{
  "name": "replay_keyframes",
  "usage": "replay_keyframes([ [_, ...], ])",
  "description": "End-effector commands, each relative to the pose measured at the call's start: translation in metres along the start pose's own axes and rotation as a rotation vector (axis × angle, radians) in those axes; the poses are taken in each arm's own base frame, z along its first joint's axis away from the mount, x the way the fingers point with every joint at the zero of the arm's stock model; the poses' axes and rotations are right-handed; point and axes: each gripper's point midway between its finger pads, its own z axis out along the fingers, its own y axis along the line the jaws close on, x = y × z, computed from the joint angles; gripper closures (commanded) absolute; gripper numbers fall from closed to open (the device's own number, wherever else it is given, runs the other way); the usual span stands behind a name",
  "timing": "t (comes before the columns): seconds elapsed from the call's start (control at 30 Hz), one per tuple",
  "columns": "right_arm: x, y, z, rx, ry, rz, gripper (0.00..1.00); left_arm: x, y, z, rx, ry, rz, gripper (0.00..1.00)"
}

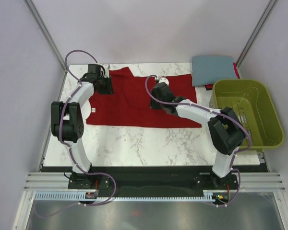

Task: Fold and stack the t-shirts
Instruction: Fold the tshirt

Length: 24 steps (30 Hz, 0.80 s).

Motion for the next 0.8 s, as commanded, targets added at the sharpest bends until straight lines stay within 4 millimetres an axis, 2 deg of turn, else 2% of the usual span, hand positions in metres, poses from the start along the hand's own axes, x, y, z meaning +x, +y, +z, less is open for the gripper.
replay_keyframes([
  [0.0,0.017,-0.037,-0.025,0.134,0.049,0.005,0.62,0.030,-0.010,-0.042,-0.039,0.042,-0.122,0.64],
  [0.13,0.037,-0.074,-0.031,0.210,0.103,0.024,0.67,0.065,0.006,-0.058,-0.156,0.076,-0.204,0.65],
  [0.17,0.039,-0.081,-0.033,0.222,0.106,0.022,0.67,0.080,0.008,-0.060,-0.175,0.099,-0.223,0.65],
  [0.2,0.045,-0.094,-0.034,0.251,0.120,0.027,0.68,0.083,0.009,-0.066,-0.177,0.094,-0.230,0.65],
  [0.37,0.057,-0.136,-0.038,0.370,0.144,0.035,0.69,0.122,0.029,-0.062,-0.263,0.156,-0.316,0.64],
  [0.4,0.061,-0.148,-0.040,0.400,0.153,0.042,0.68,0.128,0.042,-0.062,-0.325,0.165,-0.322,0.64],
  [0.47,0.065,-0.163,-0.046,0.457,0.160,0.048,0.69,0.141,0.057,-0.059,-0.395,0.198,-0.324,0.64],
  [0.5,0.073,-0.173,-0.048,0.481,0.176,0.062,0.69,0.145,0.073,-0.063,-0.487,0.200,-0.309,0.65],
  [0.57,0.078,-0.183,-0.053,0.516,0.173,0.072,0.69,0.159,0.086,-0.062,-0.562,0.230,-0.294,0.64],
  [0.6,0.087,-0.189,-0.055,0.537,0.183,0.088,0.69,0.161,0.094,-0.063,-0.612,0.234,-0.285,0.64],
  [0.67,0.094,-0.194,-0.059,0.558,0.174,0.106,0.70,0.169,0.101,-0.060,-0.647,0.270,-0.260,0.64],
  [0.7,0.108,-0.199,-0.064,0.572,0.193,0.115,0.70,0.171,0.109,-0.063,-0.693,0.277,-0.246,0.64],
  [0.77,0.108,-0.197,-0.070,0.560,0.173,0.143,0.70,0.175,0.115,-0.068,-0.735,0.294,-0.236,0.64],
])
